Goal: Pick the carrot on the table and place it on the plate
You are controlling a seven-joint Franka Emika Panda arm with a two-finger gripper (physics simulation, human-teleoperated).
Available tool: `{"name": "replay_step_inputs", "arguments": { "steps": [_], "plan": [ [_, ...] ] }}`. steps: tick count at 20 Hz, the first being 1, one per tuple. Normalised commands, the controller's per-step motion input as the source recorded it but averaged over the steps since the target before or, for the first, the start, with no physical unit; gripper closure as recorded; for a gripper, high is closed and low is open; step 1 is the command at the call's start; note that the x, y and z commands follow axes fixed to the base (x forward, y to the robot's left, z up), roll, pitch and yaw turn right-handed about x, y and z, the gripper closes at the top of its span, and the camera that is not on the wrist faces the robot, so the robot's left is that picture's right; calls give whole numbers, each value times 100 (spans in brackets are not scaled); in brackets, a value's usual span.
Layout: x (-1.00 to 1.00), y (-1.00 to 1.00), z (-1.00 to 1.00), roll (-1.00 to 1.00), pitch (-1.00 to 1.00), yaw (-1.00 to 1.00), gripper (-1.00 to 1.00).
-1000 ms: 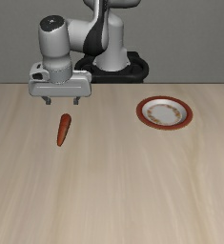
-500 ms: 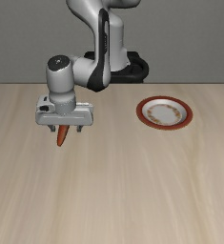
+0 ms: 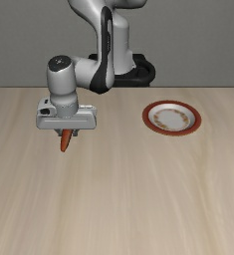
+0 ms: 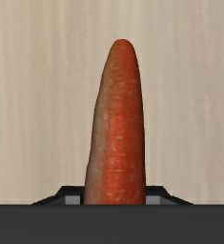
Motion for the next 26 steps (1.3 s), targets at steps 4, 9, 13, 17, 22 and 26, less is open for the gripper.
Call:
{"name": "replay_step_inputs", "arguments": {
  "steps": [4, 9, 13, 17, 22, 26],
  "plan": [
    [0, 0, 100, 0, 0, 0, 100],
    [0, 0, 100, 0, 0, 0, 100],
    [0, 0, 100, 0, 0, 0, 100],
    [0, 75, 25, 0, 0, 0, 100],
    [0, 100, 0, 0, 0, 0, 100],
    [0, 100, 0, 0, 0, 0, 100]
  ]
}}
